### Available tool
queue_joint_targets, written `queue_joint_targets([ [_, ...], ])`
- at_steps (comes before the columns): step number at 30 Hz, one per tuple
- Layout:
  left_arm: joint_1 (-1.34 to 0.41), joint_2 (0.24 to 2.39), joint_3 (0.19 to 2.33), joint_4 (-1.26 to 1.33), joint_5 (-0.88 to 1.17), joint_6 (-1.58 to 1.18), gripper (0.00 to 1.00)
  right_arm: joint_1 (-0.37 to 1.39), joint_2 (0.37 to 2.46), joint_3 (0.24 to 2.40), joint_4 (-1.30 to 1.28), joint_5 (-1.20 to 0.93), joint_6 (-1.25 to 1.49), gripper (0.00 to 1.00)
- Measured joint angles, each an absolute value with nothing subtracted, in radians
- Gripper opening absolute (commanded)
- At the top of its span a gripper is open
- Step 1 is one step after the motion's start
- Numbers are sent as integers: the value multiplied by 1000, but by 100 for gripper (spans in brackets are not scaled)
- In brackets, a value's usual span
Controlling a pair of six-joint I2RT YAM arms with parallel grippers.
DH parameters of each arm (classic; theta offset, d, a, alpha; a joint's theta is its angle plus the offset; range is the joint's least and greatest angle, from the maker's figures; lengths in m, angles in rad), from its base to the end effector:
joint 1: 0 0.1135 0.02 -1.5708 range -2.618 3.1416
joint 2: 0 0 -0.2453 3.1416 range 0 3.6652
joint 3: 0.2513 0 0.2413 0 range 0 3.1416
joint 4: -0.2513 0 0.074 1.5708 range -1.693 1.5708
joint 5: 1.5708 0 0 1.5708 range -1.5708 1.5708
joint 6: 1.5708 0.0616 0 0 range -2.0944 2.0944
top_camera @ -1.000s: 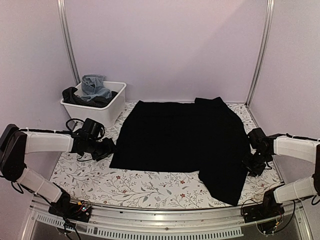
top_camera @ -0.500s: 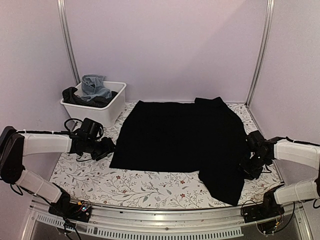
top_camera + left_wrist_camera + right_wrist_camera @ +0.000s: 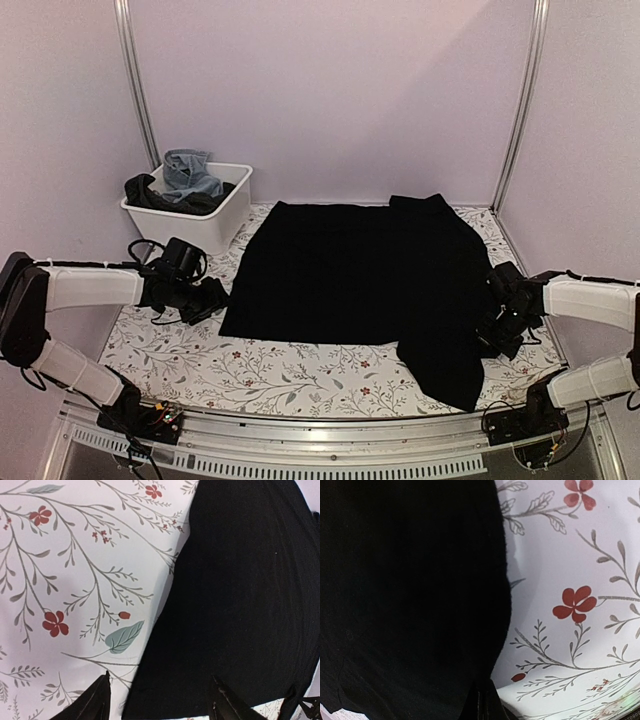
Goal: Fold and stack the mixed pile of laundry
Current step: Pick up the flattened T-shirt from the center of the board.
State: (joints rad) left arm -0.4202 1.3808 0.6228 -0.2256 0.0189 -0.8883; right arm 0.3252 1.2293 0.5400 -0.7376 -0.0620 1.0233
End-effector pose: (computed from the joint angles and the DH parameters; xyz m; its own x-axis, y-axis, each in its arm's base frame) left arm 0.2367 -0.1070 0.1244 -0.8033 -0.4908 -0.3372 -0.3265 0.8366 -0.4399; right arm 0.1654 0.0598 0.1082 -0.7676 0.6405 -0.0223 0.6303 0.7608 0.1544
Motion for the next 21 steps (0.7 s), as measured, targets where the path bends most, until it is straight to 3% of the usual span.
queue_joint_targets([
  [9, -454, 1369, 622, -240, 25, -879, 53, 327, 1114, 543, -756, -58, 1025, 0],
  [21, -576, 1404, 614, -319, -43, -951, 49, 327, 1013, 546, -764, -44, 1032, 0],
])
